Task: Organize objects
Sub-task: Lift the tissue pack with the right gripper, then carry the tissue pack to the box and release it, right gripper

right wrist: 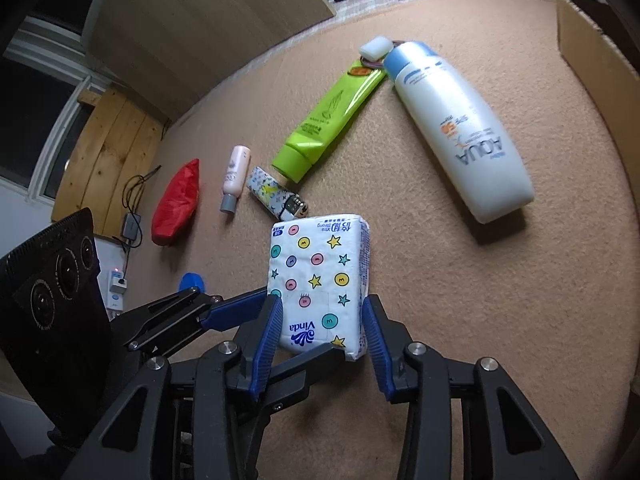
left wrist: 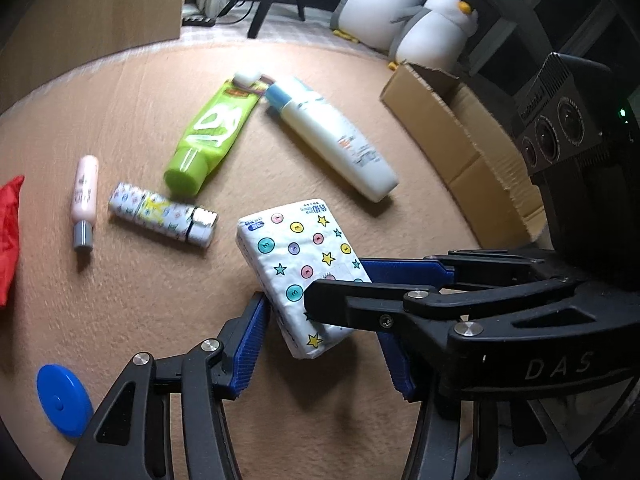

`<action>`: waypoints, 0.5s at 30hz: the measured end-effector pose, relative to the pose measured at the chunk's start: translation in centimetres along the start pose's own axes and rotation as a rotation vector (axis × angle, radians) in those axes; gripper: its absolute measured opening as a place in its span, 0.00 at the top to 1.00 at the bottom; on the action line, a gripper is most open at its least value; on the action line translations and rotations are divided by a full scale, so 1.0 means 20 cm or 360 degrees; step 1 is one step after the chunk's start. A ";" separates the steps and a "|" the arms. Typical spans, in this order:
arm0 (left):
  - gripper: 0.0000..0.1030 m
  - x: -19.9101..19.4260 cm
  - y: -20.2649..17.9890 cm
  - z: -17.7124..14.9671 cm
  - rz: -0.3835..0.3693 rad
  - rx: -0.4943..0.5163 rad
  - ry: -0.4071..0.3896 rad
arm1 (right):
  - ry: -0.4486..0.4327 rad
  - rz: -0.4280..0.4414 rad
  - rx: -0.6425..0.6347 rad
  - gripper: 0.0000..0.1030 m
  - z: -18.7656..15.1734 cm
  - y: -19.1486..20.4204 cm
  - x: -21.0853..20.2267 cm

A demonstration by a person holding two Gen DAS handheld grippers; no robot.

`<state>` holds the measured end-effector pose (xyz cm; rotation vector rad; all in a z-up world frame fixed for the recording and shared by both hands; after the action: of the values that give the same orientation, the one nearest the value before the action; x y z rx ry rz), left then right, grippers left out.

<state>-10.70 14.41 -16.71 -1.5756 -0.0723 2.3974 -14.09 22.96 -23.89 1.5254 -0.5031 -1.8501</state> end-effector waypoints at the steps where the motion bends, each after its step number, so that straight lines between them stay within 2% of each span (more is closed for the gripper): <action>1: 0.44 -0.01 -0.02 0.01 -0.0004 0.0010 -0.0010 | -0.0014 0.0002 0.0001 0.63 0.00 0.00 -0.02; 8: 0.44 -0.08 -0.20 0.13 -0.0054 0.0099 -0.0084 | -0.0135 -0.0003 0.0012 0.63 0.02 -0.02 -0.23; 15: 0.44 -0.11 -0.45 0.26 -0.0128 0.0197 -0.0141 | -0.0279 -0.0064 0.0020 0.63 0.04 -0.08 -0.50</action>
<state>-12.78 23.00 -10.99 -1.3857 -0.0041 2.3603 -14.49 30.94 -17.75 1.3976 -0.5695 -2.0263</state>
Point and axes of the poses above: each gripper's, at about its wrist camera, not at the fingertips, and x roughly the way its jaws point, y to its left, z to its top, the point moved 3 cm from there along x, roughly the way its jaws point, and after that the axes turned 9 degrees about z, right-handed, at the moved point
